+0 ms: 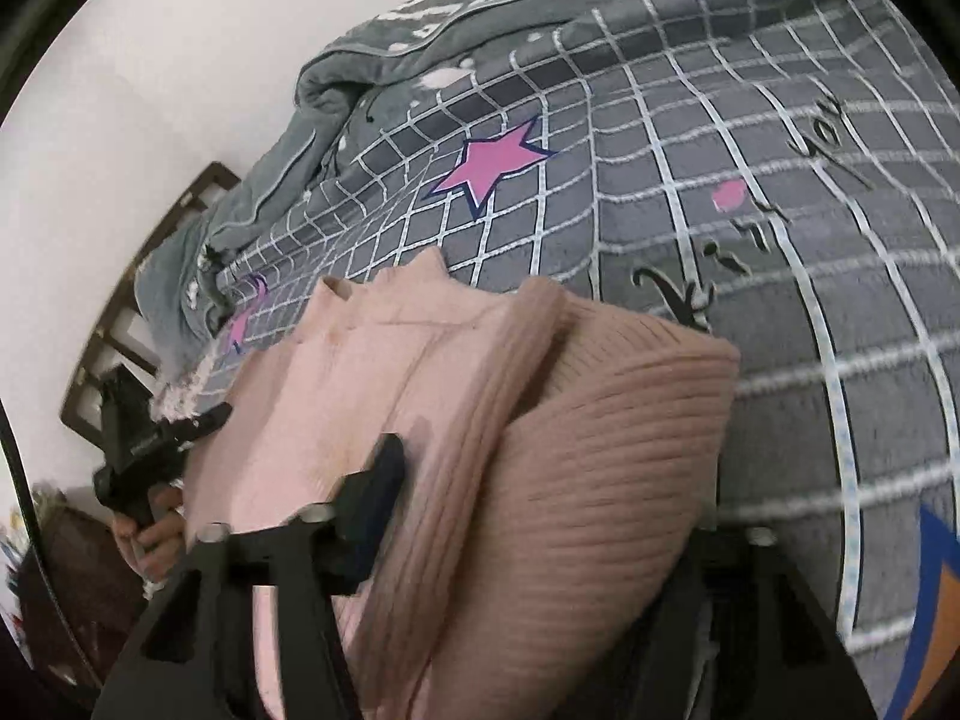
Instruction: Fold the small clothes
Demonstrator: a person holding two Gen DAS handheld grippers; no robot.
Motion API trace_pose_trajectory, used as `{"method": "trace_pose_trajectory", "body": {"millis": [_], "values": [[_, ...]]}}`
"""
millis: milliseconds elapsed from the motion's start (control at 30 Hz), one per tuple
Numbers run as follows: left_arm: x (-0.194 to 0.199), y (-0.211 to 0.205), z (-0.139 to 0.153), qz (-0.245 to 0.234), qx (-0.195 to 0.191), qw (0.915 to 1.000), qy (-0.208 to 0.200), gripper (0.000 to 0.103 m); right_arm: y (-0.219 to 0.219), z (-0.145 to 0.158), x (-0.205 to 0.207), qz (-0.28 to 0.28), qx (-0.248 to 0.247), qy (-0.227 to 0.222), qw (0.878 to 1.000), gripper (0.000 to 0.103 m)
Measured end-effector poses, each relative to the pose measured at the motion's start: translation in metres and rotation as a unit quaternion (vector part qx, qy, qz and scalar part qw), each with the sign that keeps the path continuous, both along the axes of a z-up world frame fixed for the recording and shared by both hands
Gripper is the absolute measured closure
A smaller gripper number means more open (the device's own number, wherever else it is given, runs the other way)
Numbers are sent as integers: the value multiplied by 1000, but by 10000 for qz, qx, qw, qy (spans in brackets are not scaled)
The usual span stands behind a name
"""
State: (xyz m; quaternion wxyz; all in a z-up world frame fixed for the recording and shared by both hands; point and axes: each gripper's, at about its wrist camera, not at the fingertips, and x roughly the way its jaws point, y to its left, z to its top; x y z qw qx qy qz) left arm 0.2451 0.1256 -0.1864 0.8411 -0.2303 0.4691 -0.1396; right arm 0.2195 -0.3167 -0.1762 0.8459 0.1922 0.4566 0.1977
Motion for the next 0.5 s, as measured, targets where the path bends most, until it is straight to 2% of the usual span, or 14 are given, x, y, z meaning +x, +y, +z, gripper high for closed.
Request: {"method": "trace_pose_trajectory", "body": {"millis": [33, 67, 200, 300, 367, 433, 500], "values": [[0, 0, 1, -57, -99, 9999, -70, 80, -1, 3, 1, 44, 97, -121, 9999, 86], [0, 2, 3, -35, -155, 9997, -172, 81, -1, 7, 1, 5, 83, -269, 9996, 87], [-4, 3, 21, -4, -151, 9973, -723, 82, 9, 35, 2, 188, -107, -980, 9950, 88], [-3, -2, 28, 74, -20, 9953, -970, 82, 16, 44, 10, 297, -190, -1225, 9918, 88], [1, -7, 24, 146, 319, 9950, -937, 81, 19, 32, 23, 212, -486, -1004, 9935, 88], [6, -10, 15, 196, 553, 9953, -768, 79, 15, 16, 33, 132, -527, -631, 9965, 86], [11, -10, 6, 198, 579, 9967, -526, 71, 8, 4, 38, 37, -542, -305, 9981, 78]]}}
